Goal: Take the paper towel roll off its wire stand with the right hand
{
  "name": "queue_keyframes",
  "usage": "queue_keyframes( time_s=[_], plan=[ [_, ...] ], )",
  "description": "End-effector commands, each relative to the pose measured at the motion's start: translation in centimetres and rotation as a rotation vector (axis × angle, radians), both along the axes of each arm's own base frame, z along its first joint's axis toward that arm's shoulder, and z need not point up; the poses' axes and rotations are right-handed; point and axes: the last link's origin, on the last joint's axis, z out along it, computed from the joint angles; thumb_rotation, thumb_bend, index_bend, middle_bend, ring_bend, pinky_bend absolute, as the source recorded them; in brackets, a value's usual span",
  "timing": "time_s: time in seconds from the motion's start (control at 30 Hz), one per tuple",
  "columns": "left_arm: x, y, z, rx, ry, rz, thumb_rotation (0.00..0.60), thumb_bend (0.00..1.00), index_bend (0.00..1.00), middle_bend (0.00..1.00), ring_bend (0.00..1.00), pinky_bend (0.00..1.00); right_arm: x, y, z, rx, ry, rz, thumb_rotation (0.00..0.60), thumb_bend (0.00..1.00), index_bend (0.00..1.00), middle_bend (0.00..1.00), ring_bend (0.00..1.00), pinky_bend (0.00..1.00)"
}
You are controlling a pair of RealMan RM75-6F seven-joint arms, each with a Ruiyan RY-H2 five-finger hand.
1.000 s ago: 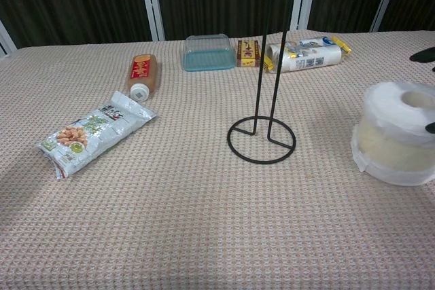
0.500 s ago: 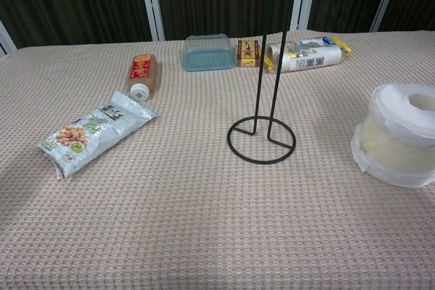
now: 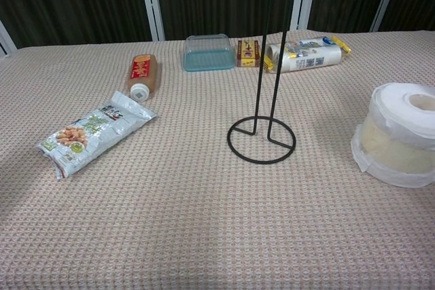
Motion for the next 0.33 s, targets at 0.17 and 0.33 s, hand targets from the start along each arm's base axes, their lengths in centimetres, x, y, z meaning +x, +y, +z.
queue_keyframes(
  time_s=[0.17, 0.33],
  plan=[
    [-0.36, 0.35, -0.14, -0.013, 0.008, 0.035, 0.600, 0.29, 0.15, 0.09, 0.09, 0.20, -0.34, 0.32, -0.16, 0.009, -0.054, -0.030, 0.600, 0.00, 0.00, 0.06, 0.00, 0.04],
    [-0.35, 0.35, -0.22, -0.023, 0.014, 0.040, 0.600, 0.29, 0.15, 0.09, 0.09, 0.20, -0.01, 0.18, -0.13, 0.009, -0.095, -0.022, 0.600, 0.00, 0.02, 0.06, 0.00, 0.04]
  ],
)
